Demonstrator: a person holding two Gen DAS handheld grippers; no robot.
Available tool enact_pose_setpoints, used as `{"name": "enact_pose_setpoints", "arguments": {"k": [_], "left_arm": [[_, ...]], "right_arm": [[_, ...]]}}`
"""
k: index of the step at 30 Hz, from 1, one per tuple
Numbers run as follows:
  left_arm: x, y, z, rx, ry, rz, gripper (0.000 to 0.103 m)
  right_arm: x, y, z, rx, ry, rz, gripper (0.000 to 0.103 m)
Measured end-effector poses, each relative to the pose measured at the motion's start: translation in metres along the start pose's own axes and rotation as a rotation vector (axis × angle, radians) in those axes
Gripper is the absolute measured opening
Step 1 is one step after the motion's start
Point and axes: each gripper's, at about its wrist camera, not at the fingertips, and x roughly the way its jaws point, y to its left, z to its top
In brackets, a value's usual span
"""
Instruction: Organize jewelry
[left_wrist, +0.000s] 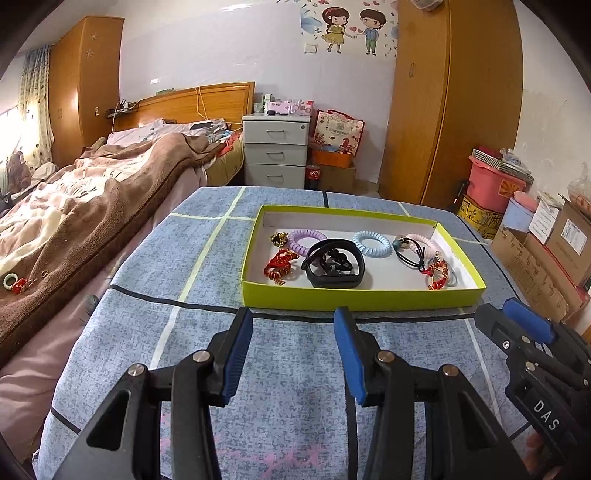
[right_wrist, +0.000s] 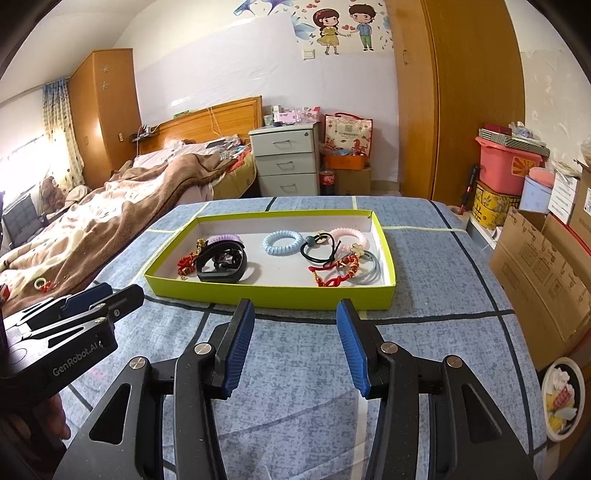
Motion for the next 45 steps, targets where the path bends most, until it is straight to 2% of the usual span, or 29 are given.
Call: {"name": "enact_pose_setpoints", "arguments": {"k": [45], "left_arm": [[0.0030, -0.0006, -0.0013, 0.007, 0.018, -0.003, 0.048]], "right_arm": [[0.0005, 0.0000, -0.0020, 0.015, 0.016, -0.007, 0.047]]}}
